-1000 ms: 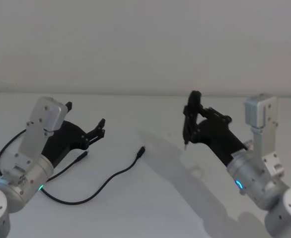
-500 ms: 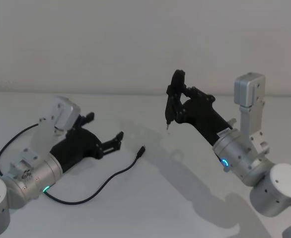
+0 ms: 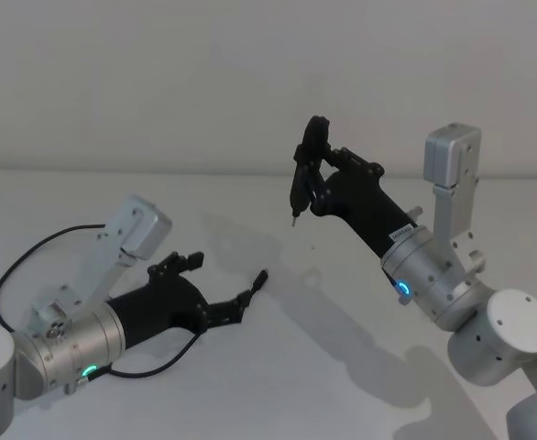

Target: Pick up the data cable with the one hand.

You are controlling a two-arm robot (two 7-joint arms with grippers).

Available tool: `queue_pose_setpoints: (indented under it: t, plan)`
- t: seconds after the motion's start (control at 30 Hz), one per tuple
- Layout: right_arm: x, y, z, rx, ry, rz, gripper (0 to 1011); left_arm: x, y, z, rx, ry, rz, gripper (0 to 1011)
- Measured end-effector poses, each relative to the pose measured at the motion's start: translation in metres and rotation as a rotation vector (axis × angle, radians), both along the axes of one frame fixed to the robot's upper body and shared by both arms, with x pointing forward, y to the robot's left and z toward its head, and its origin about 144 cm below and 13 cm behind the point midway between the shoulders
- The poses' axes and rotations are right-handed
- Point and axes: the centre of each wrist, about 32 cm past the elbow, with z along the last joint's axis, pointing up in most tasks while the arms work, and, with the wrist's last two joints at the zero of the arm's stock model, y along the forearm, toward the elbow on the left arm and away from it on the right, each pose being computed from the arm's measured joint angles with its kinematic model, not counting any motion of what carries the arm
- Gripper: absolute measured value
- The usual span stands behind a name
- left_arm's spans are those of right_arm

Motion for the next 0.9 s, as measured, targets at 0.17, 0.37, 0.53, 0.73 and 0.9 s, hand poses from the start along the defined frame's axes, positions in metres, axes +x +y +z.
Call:
queue_pose_setpoints:
  t: [0.17,0.37,0.53,0.73,0.9]
  plan:
    - [0.002,0.002,0.003,0.010,-0.015,0.010,274,-0.003,0.000,0.002,0.023,0.035,-0.019,1001]
    - [0.004,0.005,0.007,0.021,-0.032,0.024,275,-0.005,0.001,0.008,0.078,0.076,-0.033,1002]
    - [0.005,0.007,0.008,0.027,-0.037,0.031,275,-0.006,0.001,0.011,0.127,0.095,-0.040,1001]
    - [0.006,0.008,0.009,0.032,-0.041,0.037,274,-0.005,0.001,0.013,0.184,0.116,-0.053,1001]
    - [0.006,0.008,0.009,0.037,-0.041,0.042,275,-0.003,0.001,0.012,0.220,0.131,-0.060,1001]
